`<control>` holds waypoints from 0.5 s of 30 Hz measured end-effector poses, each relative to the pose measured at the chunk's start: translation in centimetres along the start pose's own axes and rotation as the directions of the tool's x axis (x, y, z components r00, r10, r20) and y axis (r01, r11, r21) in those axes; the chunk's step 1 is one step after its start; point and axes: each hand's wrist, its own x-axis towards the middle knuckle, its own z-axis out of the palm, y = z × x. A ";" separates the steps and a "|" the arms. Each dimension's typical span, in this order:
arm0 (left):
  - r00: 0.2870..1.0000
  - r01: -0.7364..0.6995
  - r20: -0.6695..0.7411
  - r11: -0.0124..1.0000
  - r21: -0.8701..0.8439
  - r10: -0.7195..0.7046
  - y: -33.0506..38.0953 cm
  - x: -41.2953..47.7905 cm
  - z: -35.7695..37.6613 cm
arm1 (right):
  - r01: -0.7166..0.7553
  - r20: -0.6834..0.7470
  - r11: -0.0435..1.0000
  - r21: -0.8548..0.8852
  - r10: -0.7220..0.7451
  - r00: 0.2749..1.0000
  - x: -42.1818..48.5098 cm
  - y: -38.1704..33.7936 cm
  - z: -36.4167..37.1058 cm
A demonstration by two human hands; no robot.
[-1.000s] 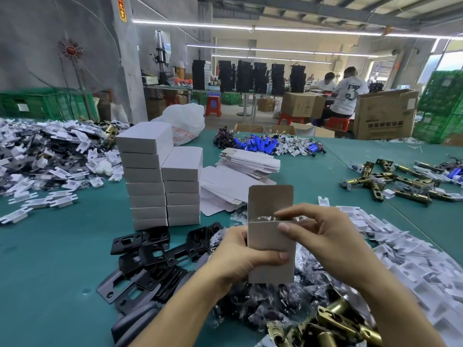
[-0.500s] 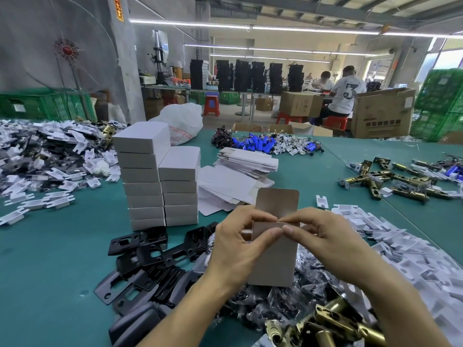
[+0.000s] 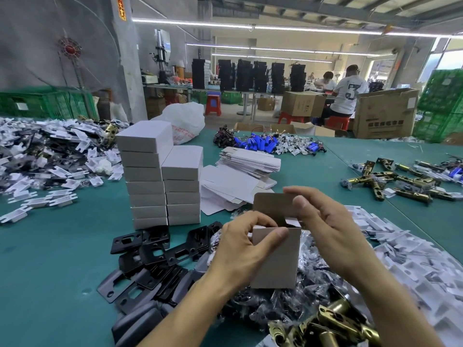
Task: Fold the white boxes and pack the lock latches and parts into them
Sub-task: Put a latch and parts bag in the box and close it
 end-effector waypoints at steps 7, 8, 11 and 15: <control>0.957 -0.274 -0.101 0.962 -0.009 0.272 -0.3 0.1 0.4 | -0.002 -0.005 0.990 0.139 0.003 1.000 0.0 -0.2 -0.4; 0.948 -0.280 -0.160 0.960 0.000 0.277 -0.3 0.1 0.3 | -0.009 -0.003 0.992 0.124 0.009 1.000 0.0 -0.2 -0.5; 0.913 -0.308 -0.270 0.951 0.040 0.307 -0.1 0.1 0.1 | -0.024 0.001 0.997 0.078 0.024 1.000 0.0 -0.1 -0.7; 0.933 -0.259 -0.264 0.966 -0.021 0.245 0.0 0.0 0.0 | -0.036 0.019 0.998 0.054 0.035 0.999 -0.1 0.2 -1.1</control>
